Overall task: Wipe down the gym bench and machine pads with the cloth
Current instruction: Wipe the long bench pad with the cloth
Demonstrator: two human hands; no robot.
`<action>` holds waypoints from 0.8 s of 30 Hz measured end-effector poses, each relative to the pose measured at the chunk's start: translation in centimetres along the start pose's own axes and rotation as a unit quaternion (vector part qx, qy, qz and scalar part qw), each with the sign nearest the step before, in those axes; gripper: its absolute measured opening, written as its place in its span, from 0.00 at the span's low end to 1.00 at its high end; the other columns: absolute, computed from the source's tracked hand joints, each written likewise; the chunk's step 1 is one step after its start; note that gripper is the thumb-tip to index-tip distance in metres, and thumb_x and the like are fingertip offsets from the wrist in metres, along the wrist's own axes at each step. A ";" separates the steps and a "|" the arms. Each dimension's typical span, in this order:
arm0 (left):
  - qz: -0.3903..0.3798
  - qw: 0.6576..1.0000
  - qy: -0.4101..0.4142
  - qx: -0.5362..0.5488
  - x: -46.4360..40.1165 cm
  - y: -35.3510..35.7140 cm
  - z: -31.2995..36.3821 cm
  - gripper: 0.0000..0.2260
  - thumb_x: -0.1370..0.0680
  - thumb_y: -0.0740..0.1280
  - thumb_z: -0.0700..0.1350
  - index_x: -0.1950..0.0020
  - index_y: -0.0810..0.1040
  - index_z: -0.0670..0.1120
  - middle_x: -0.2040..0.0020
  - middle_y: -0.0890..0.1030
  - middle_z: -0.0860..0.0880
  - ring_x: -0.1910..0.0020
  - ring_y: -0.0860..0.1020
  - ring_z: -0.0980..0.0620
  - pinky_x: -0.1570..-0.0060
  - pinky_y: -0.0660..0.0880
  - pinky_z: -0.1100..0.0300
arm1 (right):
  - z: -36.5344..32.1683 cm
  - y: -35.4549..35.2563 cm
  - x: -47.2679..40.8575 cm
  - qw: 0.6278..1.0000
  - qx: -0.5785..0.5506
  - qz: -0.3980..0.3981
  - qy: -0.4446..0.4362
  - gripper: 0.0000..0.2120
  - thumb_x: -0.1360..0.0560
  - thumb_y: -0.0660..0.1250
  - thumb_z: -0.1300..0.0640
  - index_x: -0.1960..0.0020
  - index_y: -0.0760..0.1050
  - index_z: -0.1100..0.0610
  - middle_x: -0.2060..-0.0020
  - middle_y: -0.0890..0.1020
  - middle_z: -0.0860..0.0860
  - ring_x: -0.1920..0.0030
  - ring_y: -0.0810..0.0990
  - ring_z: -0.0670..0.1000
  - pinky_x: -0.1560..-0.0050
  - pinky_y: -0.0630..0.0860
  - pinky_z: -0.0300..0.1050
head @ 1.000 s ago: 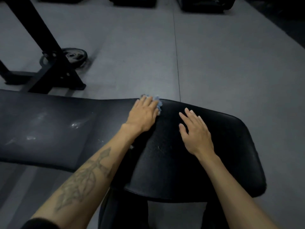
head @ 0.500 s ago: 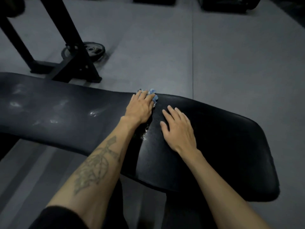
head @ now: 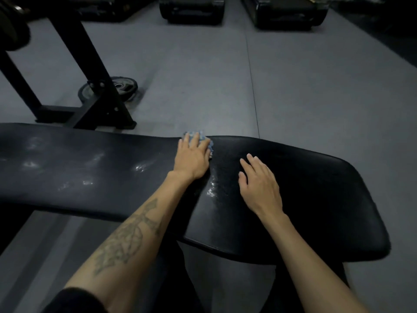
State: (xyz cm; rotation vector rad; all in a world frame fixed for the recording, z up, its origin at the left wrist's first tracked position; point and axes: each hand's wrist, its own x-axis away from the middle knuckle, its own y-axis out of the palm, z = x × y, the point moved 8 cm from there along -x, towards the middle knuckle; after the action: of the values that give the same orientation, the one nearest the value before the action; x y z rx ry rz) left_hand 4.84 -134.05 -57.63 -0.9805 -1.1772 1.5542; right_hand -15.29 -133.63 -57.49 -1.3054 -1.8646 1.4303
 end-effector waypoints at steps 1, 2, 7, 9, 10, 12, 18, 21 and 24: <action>0.000 0.999 0.040 0.004 0.5 0.2 1.4 0.21 0.13 0.53 0.51 0.21 0.65 0.50 0.17 0.57 0.44 0.19 0.53 0.39 0.21 0.49 0.44 | 0.0 0.1 -0.1 1.000 0.004 0.002 0.001 0.23 0.16 0.55 0.51 0.22 0.65 0.55 0.21 0.63 0.52 0.21 0.58 0.51 0.21 0.54 0.49; -0.004 0.996 0.083 0.014 1.0 0.5 2.5 0.21 0.13 0.53 0.51 0.21 0.66 0.50 0.17 0.57 0.46 0.18 0.53 0.40 0.21 0.48 0.44 | 0.1 0.2 -0.1 1.000 0.008 0.001 0.002 0.23 0.16 0.55 0.50 0.22 0.65 0.55 0.21 0.63 0.52 0.21 0.58 0.50 0.21 0.55 0.49; -0.002 0.998 0.048 0.037 0.2 0.0 0.4 0.21 0.13 0.54 0.51 0.21 0.65 0.50 0.18 0.59 0.45 0.18 0.54 0.43 0.21 0.48 0.46 | 0.1 0.0 0.0 1.000 0.011 0.000 0.009 0.23 0.16 0.56 0.50 0.22 0.65 0.55 0.21 0.63 0.52 0.21 0.58 0.50 0.21 0.53 0.48; 0.010 0.999 -0.028 0.029 0.0 -0.1 -0.5 0.21 0.14 0.54 0.51 0.20 0.65 0.49 0.18 0.58 0.43 0.18 0.53 0.40 0.21 0.49 0.44 | 0.1 0.1 -0.1 1.000 0.010 0.002 0.010 0.23 0.16 0.56 0.50 0.22 0.65 0.55 0.21 0.64 0.52 0.21 0.58 0.51 0.21 0.53 0.48; 0.011 0.999 -0.044 0.027 0.2 0.0 0.0 0.21 0.14 0.54 0.50 0.21 0.65 0.49 0.18 0.58 0.42 0.19 0.53 0.39 0.21 0.49 0.43 | 0.2 0.1 -0.1 1.000 0.010 0.003 0.011 0.23 0.16 0.56 0.50 0.22 0.65 0.55 0.22 0.64 0.52 0.21 0.59 0.51 0.21 0.54 0.49; 0.016 0.999 -0.009 0.028 1.1 0.5 2.5 0.20 0.14 0.54 0.50 0.22 0.67 0.49 0.17 0.58 0.43 0.19 0.54 0.39 0.21 0.50 0.43 | 0.2 0.1 -0.1 1.000 0.009 0.007 0.010 0.23 0.17 0.58 0.51 0.23 0.67 0.55 0.23 0.66 0.53 0.21 0.61 0.52 0.22 0.56 0.49; -0.012 0.999 0.039 0.036 1.3 0.7 1.6 0.21 0.13 0.53 0.52 0.20 0.63 0.51 0.17 0.57 0.46 0.18 0.53 0.43 0.21 0.49 0.46 | 0.3 -0.1 -0.3 1.000 0.003 0.005 0.009 0.23 0.17 0.58 0.51 0.24 0.68 0.55 0.23 0.66 0.53 0.22 0.61 0.52 0.21 0.57 0.50; 0.011 0.999 -0.037 0.024 1.5 0.1 0.9 0.21 0.13 0.52 0.51 0.20 0.63 0.49 0.17 0.55 0.43 0.18 0.51 0.40 0.20 0.48 0.44 | 0.3 0.1 -0.2 1.000 0.006 0.002 0.006 0.23 0.16 0.56 0.51 0.23 0.66 0.55 0.22 0.64 0.53 0.21 0.59 0.51 0.21 0.54 0.49; 0.008 0.999 0.037 0.019 3.1 0.9 3.8 0.21 0.13 0.51 0.51 0.21 0.65 0.49 0.17 0.56 0.45 0.18 0.52 0.39 0.21 0.49 0.42 | 0.4 0.2 -0.2 1.000 0.003 0.009 0.005 0.23 0.17 0.57 0.51 0.23 0.67 0.55 0.22 0.65 0.53 0.21 0.60 0.51 0.21 0.54 0.49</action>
State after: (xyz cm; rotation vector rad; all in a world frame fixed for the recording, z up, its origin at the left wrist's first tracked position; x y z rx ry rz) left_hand 0.28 -132.10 -57.83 -1.0163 -1.0872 1.5341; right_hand -15.47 -134.00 -57.74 -1.3270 -1.8464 1.4346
